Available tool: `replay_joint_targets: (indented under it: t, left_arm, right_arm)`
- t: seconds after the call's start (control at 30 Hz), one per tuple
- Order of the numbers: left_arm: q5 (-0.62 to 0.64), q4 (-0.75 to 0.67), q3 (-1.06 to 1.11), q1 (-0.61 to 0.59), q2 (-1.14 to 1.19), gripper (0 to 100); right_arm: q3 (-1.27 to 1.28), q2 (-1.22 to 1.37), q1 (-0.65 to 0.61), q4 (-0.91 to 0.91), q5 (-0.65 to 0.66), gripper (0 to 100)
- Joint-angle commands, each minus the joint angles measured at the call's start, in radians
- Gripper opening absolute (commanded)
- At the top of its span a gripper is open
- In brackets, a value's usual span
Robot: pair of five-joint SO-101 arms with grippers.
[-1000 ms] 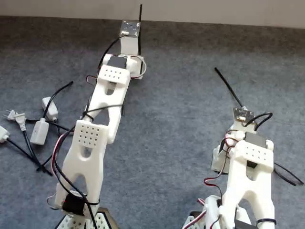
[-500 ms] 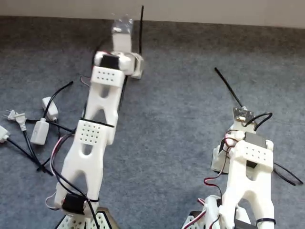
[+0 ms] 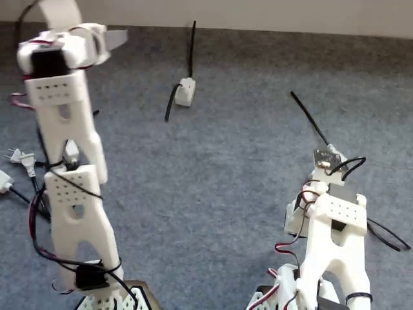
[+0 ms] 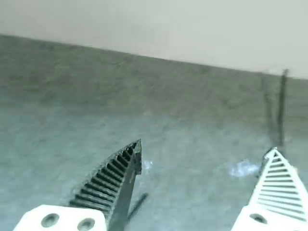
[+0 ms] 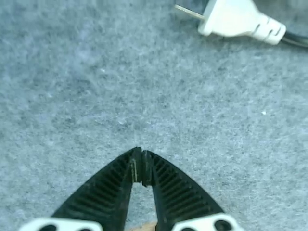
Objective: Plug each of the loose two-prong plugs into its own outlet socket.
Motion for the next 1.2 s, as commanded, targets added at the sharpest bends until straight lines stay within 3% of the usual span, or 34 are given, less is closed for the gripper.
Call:
replay_joint_targets:
  t: [0.0, 0.47, 0.8, 1.0, 1.17]
  left_arm:
    - [-0.092, 0.118, -0.036, -0.088, -0.084, 37]
    - [-0.192, 0.18, 0.22, -0.38, -0.111, 37]
    - [-0.189, 0.175, 0.789, -0.49, -0.397, 37]
    - [-0.029, 0.173, 0.921, -0.59, -0.452, 37]
    - [-0.006, 0.173, 1.041, -0.622, -0.45, 37]
  right_arm:
    - [0.001, -0.007, 0.004, -0.012, -0.005, 0.7]
    - [0.001, -0.007, 0.004, -0.012, -0.006, 0.7]
    - [0.002, -0.007, 0.004, -0.012, -0.008, 0.7]
    - [0.002, -0.007, 0.004, -0.012, -0.008, 0.7]
    - [0.002, -0.007, 0.004, -0.012, -0.008, 0.7]
